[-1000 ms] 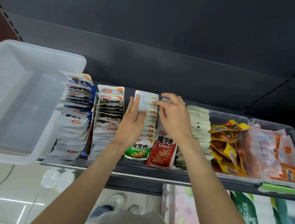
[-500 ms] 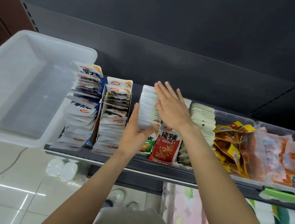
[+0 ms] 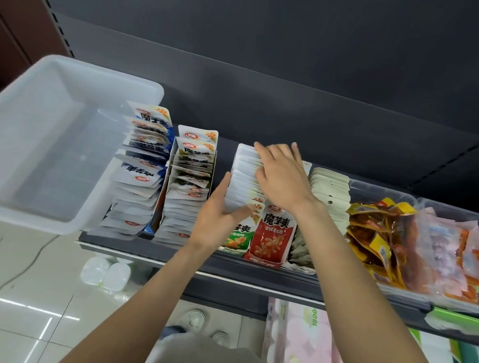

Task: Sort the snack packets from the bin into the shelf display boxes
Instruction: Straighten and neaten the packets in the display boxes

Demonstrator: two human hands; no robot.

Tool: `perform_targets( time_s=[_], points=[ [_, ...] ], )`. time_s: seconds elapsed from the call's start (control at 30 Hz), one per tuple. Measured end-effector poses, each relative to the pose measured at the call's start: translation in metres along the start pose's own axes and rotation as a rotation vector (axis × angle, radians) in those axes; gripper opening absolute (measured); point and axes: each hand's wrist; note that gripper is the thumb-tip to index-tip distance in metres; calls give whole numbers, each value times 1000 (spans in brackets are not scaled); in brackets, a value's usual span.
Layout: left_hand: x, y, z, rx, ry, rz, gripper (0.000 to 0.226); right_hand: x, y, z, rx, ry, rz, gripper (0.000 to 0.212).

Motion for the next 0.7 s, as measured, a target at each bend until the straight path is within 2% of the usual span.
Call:
perform_targets(
  time_s=[0.27, 0.4, 0.47, 0.57, 0.7],
  points=[
    [-1, 0, -3, 11, -34, 24, 67, 5, 4, -2, 28, 18, -36, 53],
    [-11, 5, -12, 10, -86, 24, 60, 6, 10, -9, -60, 16, 116, 53],
    [-17, 17, -21, -78, -175, 116, 62, 12, 16, -19, -188, 33, 214, 49],
    [-18, 47, -38, -277, -380, 345, 46, 28, 27, -34, -341, 49, 370, 41],
    [-13, 105, -46, -598, -583, 724, 27, 56, 34, -27, -352, 132, 442, 35]
  ],
)
Point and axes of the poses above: each hand's wrist, its own z-axis towards the middle knuckle, its own y-axis out of the back of the hand, x = y × z, and after that the axes turned 11 degrees about y, right-handed
